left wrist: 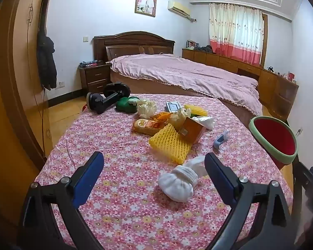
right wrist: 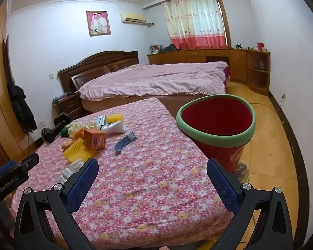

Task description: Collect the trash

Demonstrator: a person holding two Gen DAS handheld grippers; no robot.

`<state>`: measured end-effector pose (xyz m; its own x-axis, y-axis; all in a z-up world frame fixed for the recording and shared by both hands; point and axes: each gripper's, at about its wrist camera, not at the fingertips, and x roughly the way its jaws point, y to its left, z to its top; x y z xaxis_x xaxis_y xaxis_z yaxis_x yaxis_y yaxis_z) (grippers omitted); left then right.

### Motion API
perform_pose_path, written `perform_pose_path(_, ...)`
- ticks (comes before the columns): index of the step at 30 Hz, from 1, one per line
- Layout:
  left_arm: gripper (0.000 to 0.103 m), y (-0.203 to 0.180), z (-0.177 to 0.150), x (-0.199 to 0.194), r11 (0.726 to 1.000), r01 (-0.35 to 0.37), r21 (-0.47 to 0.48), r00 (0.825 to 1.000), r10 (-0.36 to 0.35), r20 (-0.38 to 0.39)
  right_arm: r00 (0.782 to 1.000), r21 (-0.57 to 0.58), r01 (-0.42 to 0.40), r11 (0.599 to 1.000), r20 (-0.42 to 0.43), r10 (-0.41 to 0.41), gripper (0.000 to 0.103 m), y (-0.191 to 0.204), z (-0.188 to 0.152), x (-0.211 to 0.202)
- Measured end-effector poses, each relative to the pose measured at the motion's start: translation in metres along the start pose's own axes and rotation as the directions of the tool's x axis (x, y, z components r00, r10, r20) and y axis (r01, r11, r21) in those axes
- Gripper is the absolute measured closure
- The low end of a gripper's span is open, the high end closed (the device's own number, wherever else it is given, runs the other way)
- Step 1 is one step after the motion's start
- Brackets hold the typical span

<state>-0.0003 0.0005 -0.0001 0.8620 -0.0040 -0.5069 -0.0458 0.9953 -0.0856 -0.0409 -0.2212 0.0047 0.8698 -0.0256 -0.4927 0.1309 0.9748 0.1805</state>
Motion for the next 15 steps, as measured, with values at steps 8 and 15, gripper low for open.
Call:
perform_pose_path(8, 0.006, -0.0018, 0.0007, 0.0026, 1.0, -0.01, 0.018, 1.0, 0.01, -0.018, 1.0, -0.007, 0.007, 1.0, 0.006, -0.007, 0.0, 0.0001, -0.0006, -0.0001)
perform_pose_path(15, 0.006, -0.0033, -0.0003, 0.0019, 1.0, -0.009, 0.018, 1.0, 0.01, -0.015, 1.0, -0.003, 0.019, 1.0, 0.0, -0.019, 0.0, -0.0022, -0.0015, 0.0036)
